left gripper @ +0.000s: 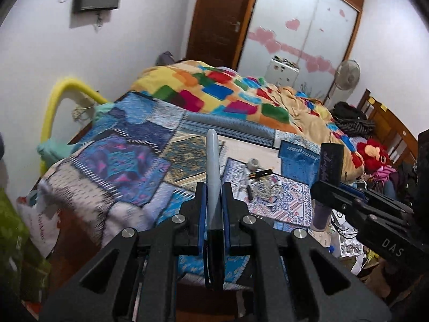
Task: Collect trash
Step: 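Carry the marker and tube with both tools over the white floor bin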
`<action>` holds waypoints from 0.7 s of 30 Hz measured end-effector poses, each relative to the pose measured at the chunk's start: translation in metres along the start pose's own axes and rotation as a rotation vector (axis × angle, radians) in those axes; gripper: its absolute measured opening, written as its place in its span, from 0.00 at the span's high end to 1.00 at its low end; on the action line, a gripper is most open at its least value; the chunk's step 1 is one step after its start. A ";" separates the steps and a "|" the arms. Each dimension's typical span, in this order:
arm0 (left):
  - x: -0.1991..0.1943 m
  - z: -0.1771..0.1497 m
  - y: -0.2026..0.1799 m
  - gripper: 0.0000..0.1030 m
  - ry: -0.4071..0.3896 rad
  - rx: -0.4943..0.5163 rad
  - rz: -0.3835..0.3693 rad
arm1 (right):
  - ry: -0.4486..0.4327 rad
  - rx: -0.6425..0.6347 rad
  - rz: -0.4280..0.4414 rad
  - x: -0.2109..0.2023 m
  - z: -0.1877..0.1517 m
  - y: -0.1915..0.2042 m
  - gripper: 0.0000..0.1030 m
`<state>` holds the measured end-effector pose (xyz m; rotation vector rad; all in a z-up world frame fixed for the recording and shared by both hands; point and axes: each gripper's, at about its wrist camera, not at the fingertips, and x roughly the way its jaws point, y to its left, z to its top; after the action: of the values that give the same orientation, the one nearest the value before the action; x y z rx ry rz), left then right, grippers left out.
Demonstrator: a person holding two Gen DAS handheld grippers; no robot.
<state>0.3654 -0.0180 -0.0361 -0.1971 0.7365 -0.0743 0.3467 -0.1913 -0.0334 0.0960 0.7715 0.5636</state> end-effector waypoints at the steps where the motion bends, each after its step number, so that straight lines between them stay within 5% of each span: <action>1: -0.009 -0.005 0.008 0.90 -0.006 -0.009 0.008 | 0.007 -0.009 0.013 0.001 -0.003 0.009 0.77; 12: -0.079 -0.070 0.087 0.90 -0.008 -0.102 0.129 | 0.103 -0.126 0.115 0.018 -0.050 0.105 0.77; 21: -0.076 -0.132 0.150 0.90 0.100 -0.183 0.189 | 0.271 -0.151 0.163 0.071 -0.100 0.153 0.77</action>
<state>0.2200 0.1190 -0.1123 -0.2986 0.8586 0.1645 0.2505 -0.0370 -0.1072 -0.0594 0.9868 0.7990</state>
